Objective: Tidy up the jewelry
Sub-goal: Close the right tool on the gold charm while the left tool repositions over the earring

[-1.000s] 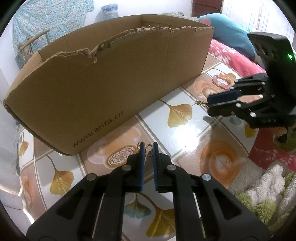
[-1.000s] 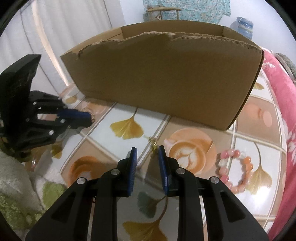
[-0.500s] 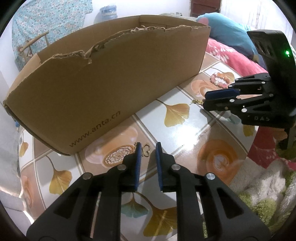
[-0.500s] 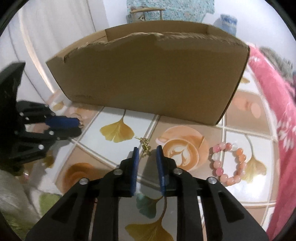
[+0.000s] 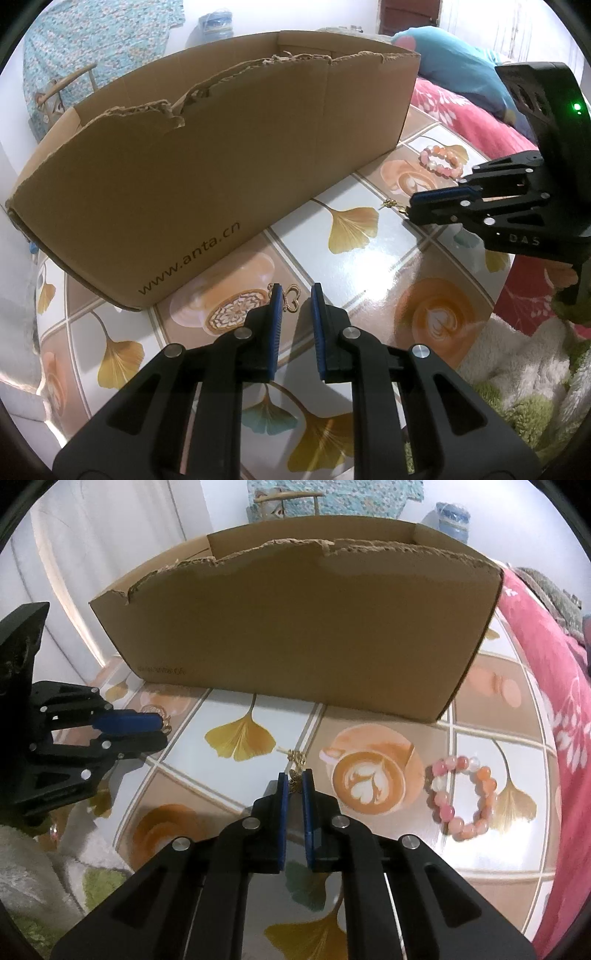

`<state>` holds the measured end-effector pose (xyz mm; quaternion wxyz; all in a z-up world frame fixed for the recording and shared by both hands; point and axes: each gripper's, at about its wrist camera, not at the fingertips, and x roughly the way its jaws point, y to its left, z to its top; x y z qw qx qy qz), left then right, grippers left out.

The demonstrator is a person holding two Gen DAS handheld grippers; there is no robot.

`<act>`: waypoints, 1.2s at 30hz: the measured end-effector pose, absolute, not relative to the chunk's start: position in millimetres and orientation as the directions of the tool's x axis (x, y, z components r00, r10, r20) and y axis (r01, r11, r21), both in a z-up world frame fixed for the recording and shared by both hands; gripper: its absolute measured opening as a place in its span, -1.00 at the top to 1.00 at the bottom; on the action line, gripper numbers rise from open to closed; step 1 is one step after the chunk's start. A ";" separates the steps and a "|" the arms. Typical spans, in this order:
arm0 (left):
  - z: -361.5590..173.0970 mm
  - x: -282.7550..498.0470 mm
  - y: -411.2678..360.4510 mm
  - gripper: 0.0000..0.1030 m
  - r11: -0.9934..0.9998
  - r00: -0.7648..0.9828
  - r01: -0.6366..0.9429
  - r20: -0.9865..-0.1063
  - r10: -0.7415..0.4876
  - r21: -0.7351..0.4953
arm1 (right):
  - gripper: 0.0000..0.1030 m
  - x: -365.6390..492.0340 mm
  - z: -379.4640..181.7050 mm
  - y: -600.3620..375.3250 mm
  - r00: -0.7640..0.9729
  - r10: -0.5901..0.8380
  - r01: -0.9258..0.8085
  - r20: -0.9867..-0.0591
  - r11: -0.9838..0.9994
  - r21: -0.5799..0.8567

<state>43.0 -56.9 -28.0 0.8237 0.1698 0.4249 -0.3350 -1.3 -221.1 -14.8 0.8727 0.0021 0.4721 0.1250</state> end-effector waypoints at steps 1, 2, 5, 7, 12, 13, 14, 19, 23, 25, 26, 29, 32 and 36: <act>-28.0 42.9 -57.0 0.71 0.718 0.415 0.696 -0.814 -0.407 -0.005 | 0.85 -5.0 -13.2 -225.3 0.520 0.221 -0.215 -0.825 0.969 0.124; -27.9 42.9 -57.0 0.71 0.717 0.415 0.697 -0.814 -0.407 -0.004 | 0.85 -7.8 -12.9 -225.8 0.516 0.220 -0.212 -0.828 0.969 0.125; -27.8 43.3 -56.4 0.71 0.717 0.415 0.697 -0.813 -0.408 -0.004 | 0.85 -15.2 -11.4 -228.3 0.508 0.227 -0.213 -0.831 0.968 0.133; -27.8 43.0 -56.7 0.71 0.717 0.415 0.697 -0.813 -0.407 -0.003 | 0.84 -18.1 -10.0 -228.3 0.514 0.226 -0.213 -0.827 0.968 0.133; -27.6 43.0 -56.6 0.71 0.718 0.415 0.696 -0.815 -0.405 -0.003 | 0.74 -18.1 -5.8 -229.5 0.534 0.223 -0.207 -0.815 0.970 0.130; -27.7 43.2 -56.5 0.71 0.718 0.415 0.696 -0.815 -0.405 -0.002 | 0.74 -17.2 -7.0 -229.0 0.532 0.219 -0.206 -0.818 0.971 0.125; -27.6 43.1 -56.4 0.71 0.717 0.415 0.697 -0.815 -0.406 -0.003 | 0.74 -16.2 -7.8 -229.3 0.531 0.213 -0.204 -0.820 0.972 0.120; -27.3 43.6 -56.1 0.71 0.718 0.414 0.696 -0.815 -0.406 -0.003 | 0.74 -16.8 -9.2 -224.7 0.541 0.192 -0.206 -0.819 0.974 0.092; -27.2 43.8 -55.2 0.71 0.718 0.414 0.696 -0.814 -0.408 -0.006 | 0.84 -15.7 -10.7 -220.5 0.541 0.186 -0.207 -0.820 0.975 0.085; -27.1 43.7 -55.3 0.71 0.719 0.415 0.695 -0.813 -0.408 -0.006 | 0.85 -15.7 -11.7 -219.6 0.541 0.192 -0.204 -0.819 0.975 0.093; -27.0 43.6 -55.4 0.70 0.719 0.414 0.695 -0.814 -0.408 -0.006 | 0.86 -16.0 -11.6 -219.4 0.544 0.193 -0.204 -0.817 0.974 0.095; -26.0 42.9 -54.7 0.54 0.719 0.419 0.695 -0.811 -0.408 -0.003 | 0.87 -16.0 -12.7 -221.2 0.550 0.198 -0.199 -0.811 0.975 0.103; -22.3 41.7 -54.1 0.52 0.715 0.424 0.700 -0.803 -0.420 -0.004 | 0.87 -17.0 -12.8 -224.3 0.556 0.204 -0.193 -0.806 0.975 0.113; -19.2 43.3 -52.8 0.46 0.725 0.435 0.689 -0.802 -0.410 0.003 | 0.87 -18.2 -8.5 -229.2 0.569 0.220 -0.192 -0.792 0.972 0.132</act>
